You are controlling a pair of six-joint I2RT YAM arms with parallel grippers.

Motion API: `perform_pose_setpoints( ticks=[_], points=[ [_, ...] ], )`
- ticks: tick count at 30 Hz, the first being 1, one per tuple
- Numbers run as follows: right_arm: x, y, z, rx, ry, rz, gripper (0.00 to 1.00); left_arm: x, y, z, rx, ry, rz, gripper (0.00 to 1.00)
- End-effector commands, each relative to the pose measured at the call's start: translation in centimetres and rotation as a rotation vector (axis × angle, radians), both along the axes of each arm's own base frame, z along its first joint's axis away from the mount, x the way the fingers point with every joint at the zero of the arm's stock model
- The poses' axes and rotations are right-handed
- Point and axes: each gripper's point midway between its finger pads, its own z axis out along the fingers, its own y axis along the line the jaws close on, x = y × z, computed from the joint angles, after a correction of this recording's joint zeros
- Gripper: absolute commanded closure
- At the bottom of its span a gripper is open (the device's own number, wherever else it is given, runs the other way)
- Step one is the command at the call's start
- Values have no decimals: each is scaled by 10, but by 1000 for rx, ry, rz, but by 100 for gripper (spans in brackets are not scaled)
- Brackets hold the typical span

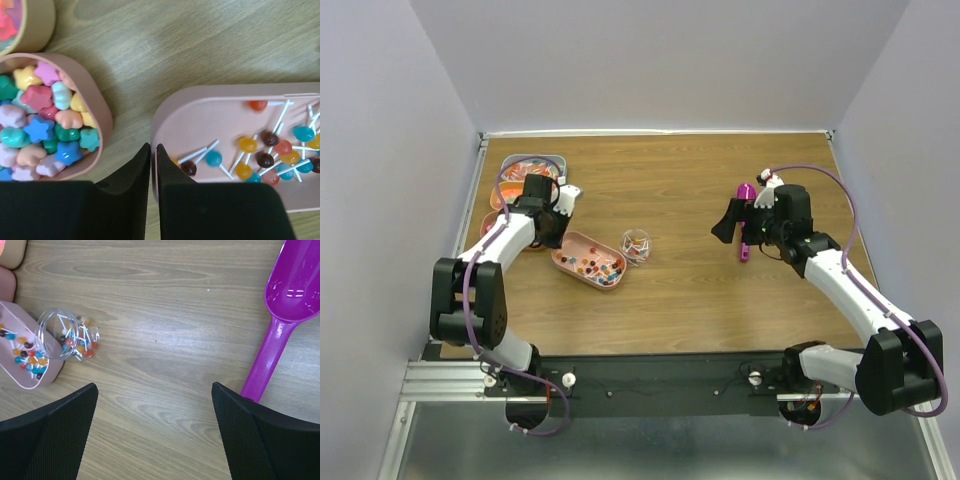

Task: Pack the candies
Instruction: Place the storage box at the center of the board.

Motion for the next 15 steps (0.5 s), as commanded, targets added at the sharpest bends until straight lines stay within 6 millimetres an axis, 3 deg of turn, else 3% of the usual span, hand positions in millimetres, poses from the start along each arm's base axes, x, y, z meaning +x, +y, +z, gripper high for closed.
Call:
perform_pose_setpoints(
  ticks=[1, 5, 6, 8, 14, 15],
  points=[
    [-1, 3, -1, 9, -4, 4, 0, -1, -7, -19, 5, 53, -2, 83],
    [-1, 2, -1, 7, -9, 2, 0, -1, -4, -21, 19, 62, 8, 82],
    [-1, 2, 0, 6, -9, 4, 0, 0, -2, -18, 30, 50, 18, 74],
    [-1, 2, 0, 6, -9, 4, 0, 1, -1, -12, 32, 30, 23, 69],
    [-2, 3, -1, 10, -5, 7, 0, 9, 3, 45, 20, -122, 111, 58],
    [-2, 3, -2, 9, -3, 7, 0, 9, 0, 57, -2, -148, 137, 49]
  ],
)
